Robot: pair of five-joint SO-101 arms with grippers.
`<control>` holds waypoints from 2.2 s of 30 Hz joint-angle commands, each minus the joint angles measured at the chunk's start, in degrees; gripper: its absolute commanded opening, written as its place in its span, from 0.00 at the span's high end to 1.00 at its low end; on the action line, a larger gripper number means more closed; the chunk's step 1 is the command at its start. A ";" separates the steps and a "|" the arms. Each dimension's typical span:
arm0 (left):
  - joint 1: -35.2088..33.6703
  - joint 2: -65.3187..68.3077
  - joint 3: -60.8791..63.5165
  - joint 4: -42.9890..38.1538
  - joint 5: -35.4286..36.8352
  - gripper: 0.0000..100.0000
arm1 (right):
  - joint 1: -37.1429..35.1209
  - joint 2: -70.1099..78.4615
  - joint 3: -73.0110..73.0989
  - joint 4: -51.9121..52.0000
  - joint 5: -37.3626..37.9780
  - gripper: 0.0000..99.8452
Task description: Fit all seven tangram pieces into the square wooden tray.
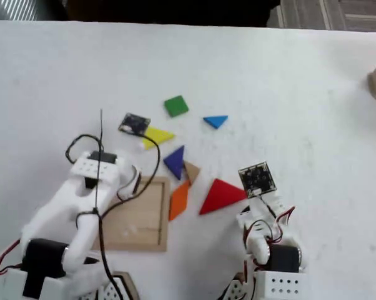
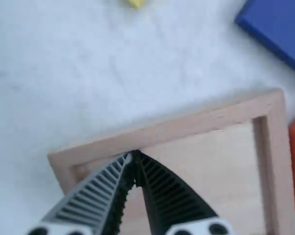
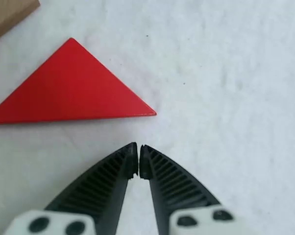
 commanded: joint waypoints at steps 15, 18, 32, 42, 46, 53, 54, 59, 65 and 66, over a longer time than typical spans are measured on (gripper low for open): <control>-1.98 19.56 -25.49 -1.85 2.37 0.98 | 0.57 -0.48 0.09 -0.92 0.44 0.98; -1.98 23.69 -31.30 1.41 2.37 0.98 | 0.57 -0.48 0.09 -0.92 0.44 0.98; -8.66 -8.04 -12.31 6.42 -4.40 0.98 | 0.57 -0.48 0.09 -0.92 0.44 0.98; -23.16 2.15 -11.60 1.05 -14.42 0.98 | 0.57 -0.48 0.09 -0.92 0.44 0.98; -25.27 9.10 -12.22 -2.29 -14.59 0.98 | 0.57 -0.48 0.09 -0.92 0.44 0.98; -21.67 6.81 -9.67 0.09 -14.42 0.98 | 0.57 -0.48 0.09 -0.92 0.44 0.98; -20.70 5.85 -8.62 0.09 -14.42 0.98 | 0.57 -0.48 0.09 -0.92 0.44 0.98; -17.10 -1.01 -1.76 0.09 -14.33 0.98 | 0.57 -0.48 0.09 -0.92 0.44 0.98; -12.70 -11.74 6.86 0.09 -14.15 0.98 | 0.57 -0.48 0.09 -0.92 0.44 0.98; -11.65 -13.49 8.18 0.09 -13.98 0.98 | 0.57 -0.48 0.09 -0.92 0.44 0.98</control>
